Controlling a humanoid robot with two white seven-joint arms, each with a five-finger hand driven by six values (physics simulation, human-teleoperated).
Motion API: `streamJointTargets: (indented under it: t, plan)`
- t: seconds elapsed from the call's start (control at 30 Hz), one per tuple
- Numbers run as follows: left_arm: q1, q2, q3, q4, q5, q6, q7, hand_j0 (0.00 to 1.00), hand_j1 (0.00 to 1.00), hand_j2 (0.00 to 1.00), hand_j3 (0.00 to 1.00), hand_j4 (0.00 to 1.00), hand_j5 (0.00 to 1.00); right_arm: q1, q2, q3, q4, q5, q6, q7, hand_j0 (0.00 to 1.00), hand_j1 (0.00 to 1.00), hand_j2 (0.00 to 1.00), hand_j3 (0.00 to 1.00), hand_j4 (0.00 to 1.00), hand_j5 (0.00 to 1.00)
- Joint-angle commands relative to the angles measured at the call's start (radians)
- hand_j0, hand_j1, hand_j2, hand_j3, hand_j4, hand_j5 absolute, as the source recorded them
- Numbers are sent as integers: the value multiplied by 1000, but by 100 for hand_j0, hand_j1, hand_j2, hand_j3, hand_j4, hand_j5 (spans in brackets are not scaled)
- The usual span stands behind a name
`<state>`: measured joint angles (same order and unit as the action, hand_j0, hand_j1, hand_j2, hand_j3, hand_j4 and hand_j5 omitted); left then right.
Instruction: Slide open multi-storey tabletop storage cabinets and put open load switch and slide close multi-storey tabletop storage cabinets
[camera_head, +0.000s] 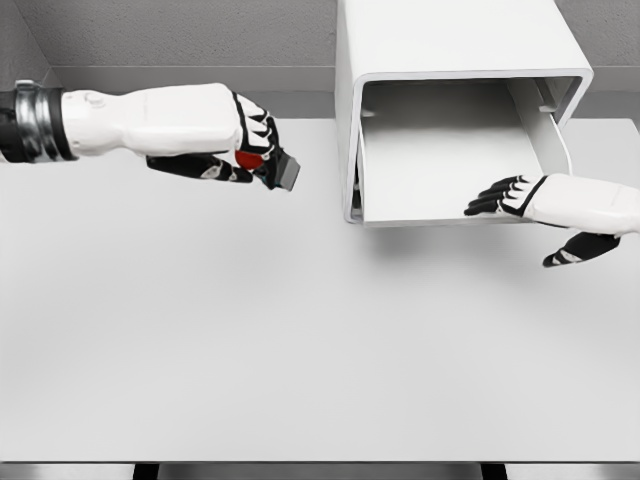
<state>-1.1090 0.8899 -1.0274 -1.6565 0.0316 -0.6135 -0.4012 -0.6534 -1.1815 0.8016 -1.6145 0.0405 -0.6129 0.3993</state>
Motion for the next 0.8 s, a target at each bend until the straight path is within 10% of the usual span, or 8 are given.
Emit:
streamJointTargets:
  t: [0.0, 0.77]
  plan:
    - [-2, -11, 1, 0, 7, 3, 1, 45, 45, 45, 45, 45, 45, 0, -10, -1, -1, -7, 2, -2, 100, 100, 100, 100, 100, 100]
    - [-58, -114, -3, 12, -1, 3, -4, 45, 45, 45, 45, 45, 45, 17, -72, -5, -41, -8, 2, -8, 100, 100, 100, 100, 100, 100]
